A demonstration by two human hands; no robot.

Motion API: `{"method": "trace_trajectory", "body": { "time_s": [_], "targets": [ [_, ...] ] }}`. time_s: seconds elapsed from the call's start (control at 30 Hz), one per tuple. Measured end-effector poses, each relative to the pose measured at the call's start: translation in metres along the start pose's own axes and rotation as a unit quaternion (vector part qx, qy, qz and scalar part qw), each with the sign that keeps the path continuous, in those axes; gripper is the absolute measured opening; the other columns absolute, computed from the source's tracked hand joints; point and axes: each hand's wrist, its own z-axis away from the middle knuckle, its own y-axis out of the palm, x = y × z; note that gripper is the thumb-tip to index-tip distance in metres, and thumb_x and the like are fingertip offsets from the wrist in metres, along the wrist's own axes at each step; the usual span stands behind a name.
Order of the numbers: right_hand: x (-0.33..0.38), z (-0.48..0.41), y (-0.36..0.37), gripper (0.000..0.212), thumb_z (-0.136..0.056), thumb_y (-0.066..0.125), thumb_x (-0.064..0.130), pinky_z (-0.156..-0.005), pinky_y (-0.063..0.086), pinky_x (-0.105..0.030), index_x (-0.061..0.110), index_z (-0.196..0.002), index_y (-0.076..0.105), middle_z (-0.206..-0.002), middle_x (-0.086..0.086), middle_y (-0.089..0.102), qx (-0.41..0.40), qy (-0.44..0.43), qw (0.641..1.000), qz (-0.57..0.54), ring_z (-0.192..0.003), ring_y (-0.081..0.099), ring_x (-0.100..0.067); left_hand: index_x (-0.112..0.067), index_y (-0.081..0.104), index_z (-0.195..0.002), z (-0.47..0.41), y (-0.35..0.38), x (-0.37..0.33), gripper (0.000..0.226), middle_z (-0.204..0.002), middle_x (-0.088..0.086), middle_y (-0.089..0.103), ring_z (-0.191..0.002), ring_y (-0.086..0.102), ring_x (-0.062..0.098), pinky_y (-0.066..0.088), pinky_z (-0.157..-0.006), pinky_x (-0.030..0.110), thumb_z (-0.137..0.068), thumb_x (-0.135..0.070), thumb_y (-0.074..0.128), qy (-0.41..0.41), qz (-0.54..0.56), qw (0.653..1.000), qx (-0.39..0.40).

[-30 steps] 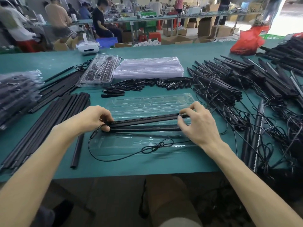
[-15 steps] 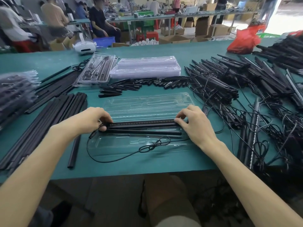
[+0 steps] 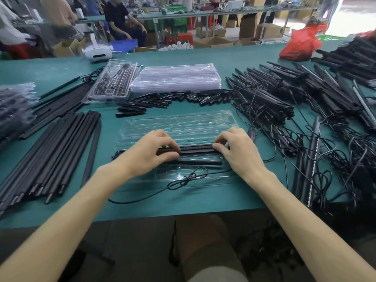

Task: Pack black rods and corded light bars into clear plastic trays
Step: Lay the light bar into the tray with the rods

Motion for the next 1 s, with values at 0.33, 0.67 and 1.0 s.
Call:
{"method": "trace_trajectory", "body": {
  "time_s": [0.33, 0.67, 1.0],
  "targets": [
    [-0.002, 0.001, 0.003, 0.016, -0.096, 0.066, 0.031, -0.079, 0.038, -0.024, 0.015, -0.097, 0.070, -0.094, 0.004, 0.060, -0.006, -0.005, 1.000, -0.005, -0.098, 0.048, -0.014, -0.020, 0.070, -0.082, -0.015, 0.028, -0.015, 0.010, -0.086, -0.001, 0.060, -0.078, 0.055, 0.012, 0.045, -0.072, 0.021, -0.084, -0.018, 0.080, 0.010, 0.077, 0.997, -0.004],
    [0.003, 0.004, 0.000, 0.024, -0.094, 0.068, 0.033, -0.091, 0.044, -0.033, 0.012, -0.105, 0.070, -0.099, 0.001, 0.060, -0.010, -0.058, 0.998, -0.002, -0.104, 0.049, -0.019, -0.017, 0.068, -0.081, -0.020, 0.030, -0.017, 0.013, -0.087, 0.003, 0.060, -0.071, 0.049, 0.006, 0.040, -0.069, 0.017, -0.083, -0.014, 0.081, -0.020, 0.090, 0.996, 0.008],
    [0.008, 0.004, -0.002, 0.045, -0.085, 0.058, 0.060, -0.096, 0.041, -0.028, 0.023, -0.106, 0.073, -0.106, 0.012, 0.054, 0.089, -0.102, 0.989, -0.066, -0.108, 0.048, -0.012, -0.019, 0.073, -0.091, -0.004, -0.006, 0.012, 0.005, -0.084, -0.008, 0.072, -0.078, 0.065, 0.012, 0.052, -0.076, 0.027, -0.093, -0.023, 0.071, -0.058, 0.127, 0.974, -0.180]
  ]
}}
